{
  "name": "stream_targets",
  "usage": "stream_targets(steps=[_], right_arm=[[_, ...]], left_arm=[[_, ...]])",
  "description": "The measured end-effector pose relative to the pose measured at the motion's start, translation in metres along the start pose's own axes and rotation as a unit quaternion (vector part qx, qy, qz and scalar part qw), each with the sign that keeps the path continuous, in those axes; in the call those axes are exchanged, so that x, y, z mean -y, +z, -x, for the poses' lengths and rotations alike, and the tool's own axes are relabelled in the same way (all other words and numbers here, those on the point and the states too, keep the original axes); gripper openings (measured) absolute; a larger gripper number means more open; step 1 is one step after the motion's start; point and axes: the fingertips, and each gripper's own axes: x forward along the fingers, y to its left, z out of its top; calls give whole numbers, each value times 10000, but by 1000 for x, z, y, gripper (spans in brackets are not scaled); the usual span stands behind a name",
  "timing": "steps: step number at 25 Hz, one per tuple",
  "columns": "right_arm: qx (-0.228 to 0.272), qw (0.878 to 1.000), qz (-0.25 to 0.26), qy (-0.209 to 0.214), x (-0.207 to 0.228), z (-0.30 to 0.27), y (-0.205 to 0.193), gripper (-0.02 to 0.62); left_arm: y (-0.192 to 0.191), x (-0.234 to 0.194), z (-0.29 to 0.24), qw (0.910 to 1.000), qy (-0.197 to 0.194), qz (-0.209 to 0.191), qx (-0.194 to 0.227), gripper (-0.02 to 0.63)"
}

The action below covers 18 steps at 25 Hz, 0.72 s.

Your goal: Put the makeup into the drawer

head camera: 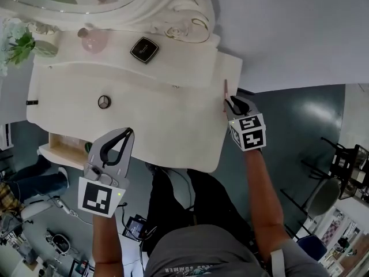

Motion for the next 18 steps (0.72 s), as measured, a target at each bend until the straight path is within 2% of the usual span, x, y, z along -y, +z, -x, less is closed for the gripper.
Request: stream_targets(steps=[5, 10, 12, 14, 18], right_arm=[[-220, 9997, -128, 28, 0, -13, -10, 124], [-332, 9990, -295, 17, -1, -19, -19, 120], [-344, 9989, -326, -44, 0, -18, -19, 106], [-389, 9988, -284, -104, 1, -19, -20, 46], [-457, 9987, -207, -131, 0, -17, -19, 44]], left_arm=[[-7, -3, -3, 10000, -2, 33, -18, 2], [-12, -4, 0, 10000, 16, 74, -10, 2], [-13, -5, 3, 10000, 35, 82, 7, 2], [-14, -6, 6, 10000, 62, 74, 16, 2], [-17, -10, 16, 9999, 151, 55, 7, 2]])
